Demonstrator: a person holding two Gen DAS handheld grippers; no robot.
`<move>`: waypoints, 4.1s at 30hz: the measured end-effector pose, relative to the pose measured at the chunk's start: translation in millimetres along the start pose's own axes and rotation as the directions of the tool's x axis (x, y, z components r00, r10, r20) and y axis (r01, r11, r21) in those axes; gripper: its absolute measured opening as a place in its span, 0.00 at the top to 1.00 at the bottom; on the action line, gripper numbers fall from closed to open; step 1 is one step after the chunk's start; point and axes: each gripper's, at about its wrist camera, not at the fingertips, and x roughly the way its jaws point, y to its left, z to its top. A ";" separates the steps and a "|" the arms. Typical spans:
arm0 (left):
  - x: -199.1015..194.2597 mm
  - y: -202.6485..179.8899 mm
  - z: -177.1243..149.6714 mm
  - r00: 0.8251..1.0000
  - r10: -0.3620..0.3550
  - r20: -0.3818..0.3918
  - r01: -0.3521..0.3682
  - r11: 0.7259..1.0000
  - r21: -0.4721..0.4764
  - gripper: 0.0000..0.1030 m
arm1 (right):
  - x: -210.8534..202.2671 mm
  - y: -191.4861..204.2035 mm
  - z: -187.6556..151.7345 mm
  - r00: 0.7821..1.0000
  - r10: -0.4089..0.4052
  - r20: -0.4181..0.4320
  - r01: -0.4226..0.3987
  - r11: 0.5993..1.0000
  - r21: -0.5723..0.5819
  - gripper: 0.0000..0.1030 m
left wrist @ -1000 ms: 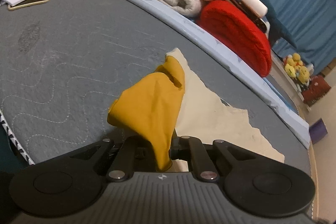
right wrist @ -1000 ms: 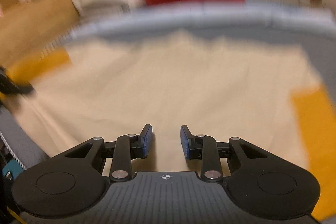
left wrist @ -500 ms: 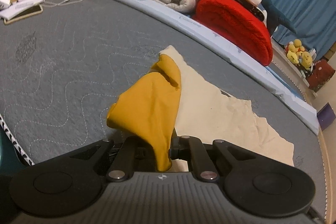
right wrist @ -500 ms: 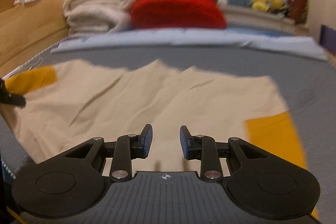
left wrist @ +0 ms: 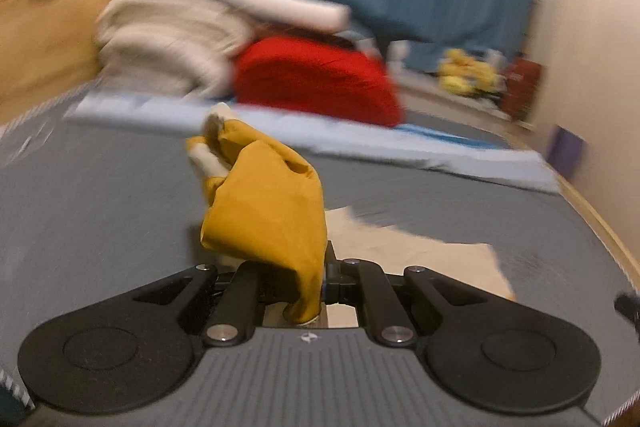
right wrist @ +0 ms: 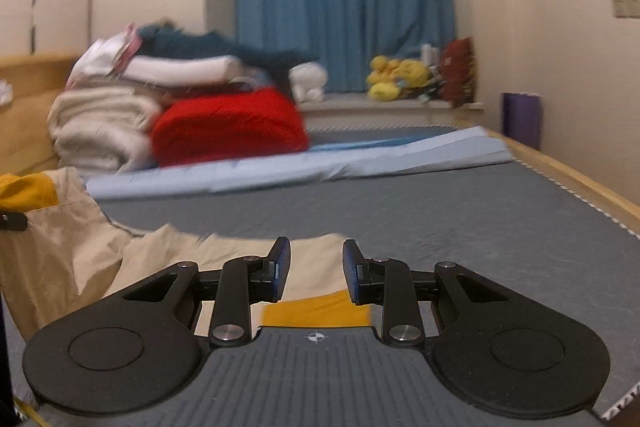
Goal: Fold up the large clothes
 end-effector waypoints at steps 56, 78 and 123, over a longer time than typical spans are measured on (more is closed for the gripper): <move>142.9 -78.9 -103.6 0.695 -0.202 -0.690 0.375 0.920 0.109 0.32 | 64.7 -61.1 -86.8 0.811 -0.064 -0.581 0.215 0.957 0.195 0.97; 126.0 -75.0 -58.7 0.806 -0.238 -0.542 0.365 0.920 0.139 0.30 | 26.3 -39.7 -10.1 0.952 -0.304 -0.037 0.303 0.953 -0.023 0.76; 327.8 -155.8 -23.7 0.923 -0.201 -0.328 0.258 0.956 0.142 0.38 | 295.6 -55.8 -36.5 0.865 -0.035 -0.501 0.216 0.926 0.308 0.96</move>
